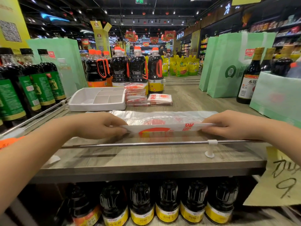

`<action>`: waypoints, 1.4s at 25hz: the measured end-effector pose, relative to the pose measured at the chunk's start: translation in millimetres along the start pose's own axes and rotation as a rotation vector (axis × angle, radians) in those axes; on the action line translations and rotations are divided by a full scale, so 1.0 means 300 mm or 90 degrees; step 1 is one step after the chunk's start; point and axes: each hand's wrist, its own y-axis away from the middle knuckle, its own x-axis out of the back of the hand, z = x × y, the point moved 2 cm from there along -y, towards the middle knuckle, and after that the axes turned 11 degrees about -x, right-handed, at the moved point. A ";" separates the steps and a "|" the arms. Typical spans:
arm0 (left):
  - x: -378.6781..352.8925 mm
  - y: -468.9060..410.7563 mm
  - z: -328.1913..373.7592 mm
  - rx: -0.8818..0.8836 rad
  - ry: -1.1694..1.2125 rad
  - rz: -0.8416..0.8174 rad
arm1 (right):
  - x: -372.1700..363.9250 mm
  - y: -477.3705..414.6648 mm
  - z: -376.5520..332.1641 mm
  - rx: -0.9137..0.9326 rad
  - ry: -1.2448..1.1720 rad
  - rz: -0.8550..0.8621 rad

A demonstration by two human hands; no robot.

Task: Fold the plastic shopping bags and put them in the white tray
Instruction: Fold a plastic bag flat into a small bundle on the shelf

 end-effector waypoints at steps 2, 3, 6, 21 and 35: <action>0.035 0.000 -0.008 0.000 -0.016 0.002 | 0.023 -0.006 0.007 -0.008 -0.007 -0.012; 0.052 -0.010 -0.015 0.001 -0.034 0.018 | 0.039 -0.013 0.004 -0.013 -0.017 -0.015; 0.087 -0.056 -0.040 0.004 -0.019 0.064 | 0.082 -0.044 -0.016 -0.032 -0.048 0.004; -0.012 -0.140 -0.142 0.053 -0.136 0.062 | -0.012 -0.160 0.008 -0.108 0.218 0.036; -0.099 -0.208 0.019 -0.051 -0.113 -0.091 | -0.082 -0.182 -0.204 0.038 0.136 -0.068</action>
